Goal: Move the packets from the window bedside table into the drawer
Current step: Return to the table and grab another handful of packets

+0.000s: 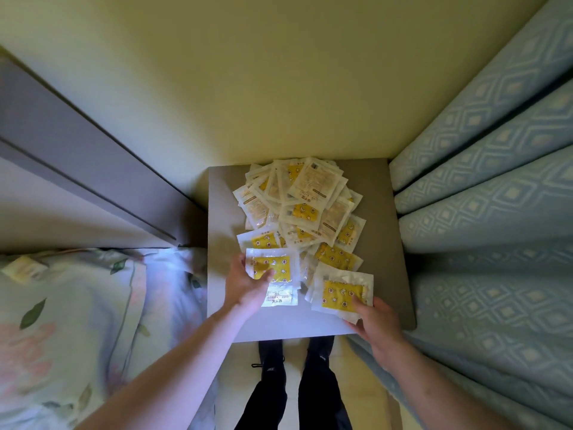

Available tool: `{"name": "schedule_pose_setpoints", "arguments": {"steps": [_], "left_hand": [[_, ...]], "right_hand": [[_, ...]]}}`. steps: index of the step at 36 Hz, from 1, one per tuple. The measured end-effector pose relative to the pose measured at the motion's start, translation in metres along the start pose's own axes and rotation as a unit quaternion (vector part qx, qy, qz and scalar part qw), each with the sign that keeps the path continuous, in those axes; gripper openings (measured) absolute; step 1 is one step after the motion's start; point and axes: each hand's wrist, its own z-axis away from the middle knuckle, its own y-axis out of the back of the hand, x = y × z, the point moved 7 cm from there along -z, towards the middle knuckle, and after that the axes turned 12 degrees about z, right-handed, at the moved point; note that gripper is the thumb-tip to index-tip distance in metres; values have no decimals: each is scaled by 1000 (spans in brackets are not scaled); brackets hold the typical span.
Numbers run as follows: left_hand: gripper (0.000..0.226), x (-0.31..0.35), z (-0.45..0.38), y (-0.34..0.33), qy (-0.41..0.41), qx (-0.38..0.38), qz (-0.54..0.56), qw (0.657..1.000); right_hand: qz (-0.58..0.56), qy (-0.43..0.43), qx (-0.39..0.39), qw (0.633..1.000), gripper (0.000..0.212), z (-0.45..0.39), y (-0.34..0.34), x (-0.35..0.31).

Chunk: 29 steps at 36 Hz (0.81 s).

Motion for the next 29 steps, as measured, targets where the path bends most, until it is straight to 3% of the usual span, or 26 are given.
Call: {"name": "schedule_pose_setpoints", "arguments": {"steps": [4, 8, 12, 17, 29], "left_hand": [[58, -2, 7, -5, -7, 18, -39, 999], [66, -9, 13, -9, 56, 36, -37, 997], [61, -15, 12, -6, 100, 55, -14, 993], [26, -17, 10, -8, 64, 18, -14, 998], [29, -1, 29, 27, -71, -17, -14, 997]], "right_hand": [[-34, -18, -4, 999, 23, 6, -19, 11], [-60, -12, 11, 998, 23, 13, -31, 13], [-85, -26, 41, 995, 26, 16, -24, 14], [-109, -22, 55, 992, 26, 19, -7, 18], [-117, -16, 25, 993, 14, 26, 10, 26]]}}
